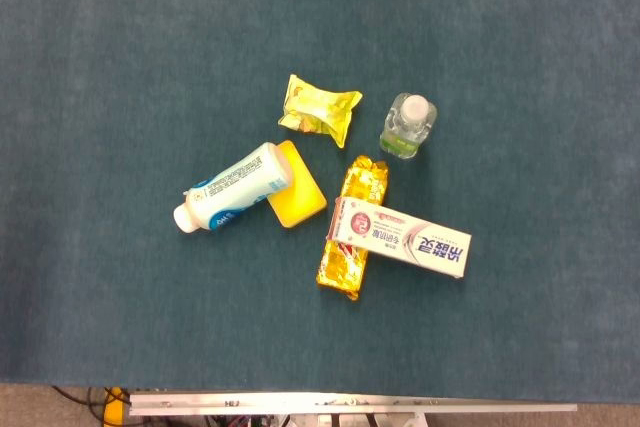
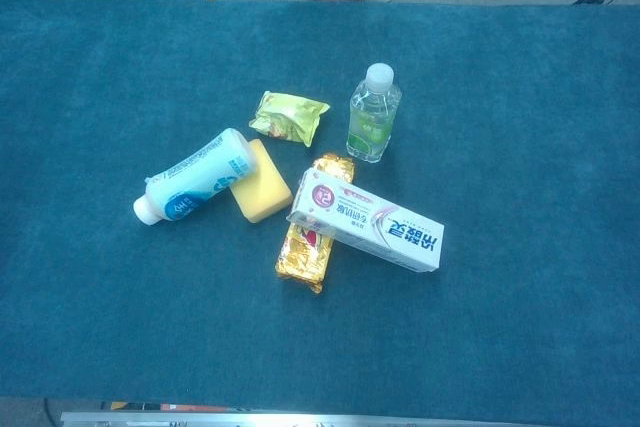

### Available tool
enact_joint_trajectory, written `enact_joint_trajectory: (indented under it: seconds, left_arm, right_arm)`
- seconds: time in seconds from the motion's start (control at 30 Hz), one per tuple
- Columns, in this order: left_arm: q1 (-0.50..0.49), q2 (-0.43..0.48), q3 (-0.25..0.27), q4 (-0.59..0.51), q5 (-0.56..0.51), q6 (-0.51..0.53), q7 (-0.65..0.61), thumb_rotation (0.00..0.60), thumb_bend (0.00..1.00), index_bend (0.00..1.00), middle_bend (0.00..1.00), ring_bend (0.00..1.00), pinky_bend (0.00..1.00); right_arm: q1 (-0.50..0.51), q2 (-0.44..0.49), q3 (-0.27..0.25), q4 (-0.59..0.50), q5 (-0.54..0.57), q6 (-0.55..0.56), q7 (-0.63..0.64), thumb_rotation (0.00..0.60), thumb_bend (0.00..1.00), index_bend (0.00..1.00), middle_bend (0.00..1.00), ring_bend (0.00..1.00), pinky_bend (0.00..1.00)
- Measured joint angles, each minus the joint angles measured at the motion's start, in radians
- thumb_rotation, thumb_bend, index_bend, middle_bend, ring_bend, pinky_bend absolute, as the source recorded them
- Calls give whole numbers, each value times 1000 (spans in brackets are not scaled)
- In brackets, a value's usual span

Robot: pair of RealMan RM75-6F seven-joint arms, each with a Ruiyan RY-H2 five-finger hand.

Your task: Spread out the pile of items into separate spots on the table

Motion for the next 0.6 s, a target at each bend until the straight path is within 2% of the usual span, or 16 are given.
enact_joint_trajectory:
  seconds: [0.6]
  left_arm:
    - [-4,-9,-2,10,-11,-10,3,600,372,325,205,135,239]
  right_arm:
    - [35,-8,15,10,10,-40,21,600,279,270,437,394,460]
